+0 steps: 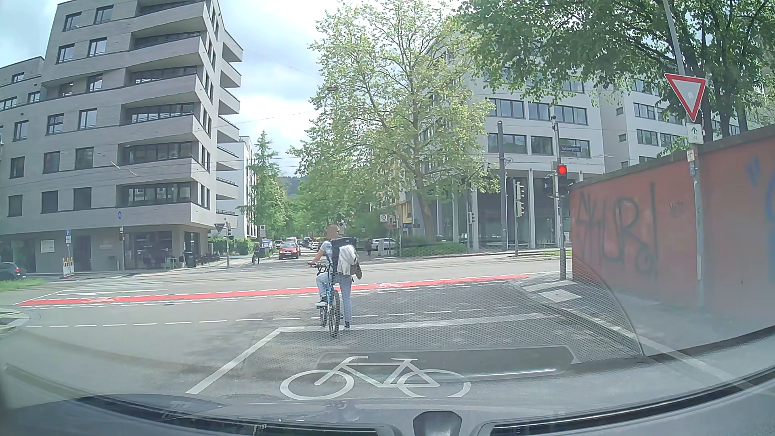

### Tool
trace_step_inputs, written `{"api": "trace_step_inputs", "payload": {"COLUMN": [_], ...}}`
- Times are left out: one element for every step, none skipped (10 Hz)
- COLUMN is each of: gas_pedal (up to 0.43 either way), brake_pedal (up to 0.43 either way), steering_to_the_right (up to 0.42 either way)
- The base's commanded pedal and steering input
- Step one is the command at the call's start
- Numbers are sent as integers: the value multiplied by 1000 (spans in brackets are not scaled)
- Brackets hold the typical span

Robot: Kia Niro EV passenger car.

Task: Follow the waypoints while adhering to traffic rules and regulations

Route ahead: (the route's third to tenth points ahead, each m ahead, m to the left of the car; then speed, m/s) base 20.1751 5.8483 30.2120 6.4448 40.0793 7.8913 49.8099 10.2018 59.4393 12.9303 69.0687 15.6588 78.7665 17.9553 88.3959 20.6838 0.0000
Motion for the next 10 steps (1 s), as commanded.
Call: {"api": "trace_step_inputs", "payload": {"gas_pedal": [0,0,0,0,0,0,0,0,0,0], "brake_pedal": [226,226,226,226,226,226,226,226,226,226], "steering_to_the_right": [-8,-8,-8,-8,-8,-8,-8,-8,-8,-8]}}
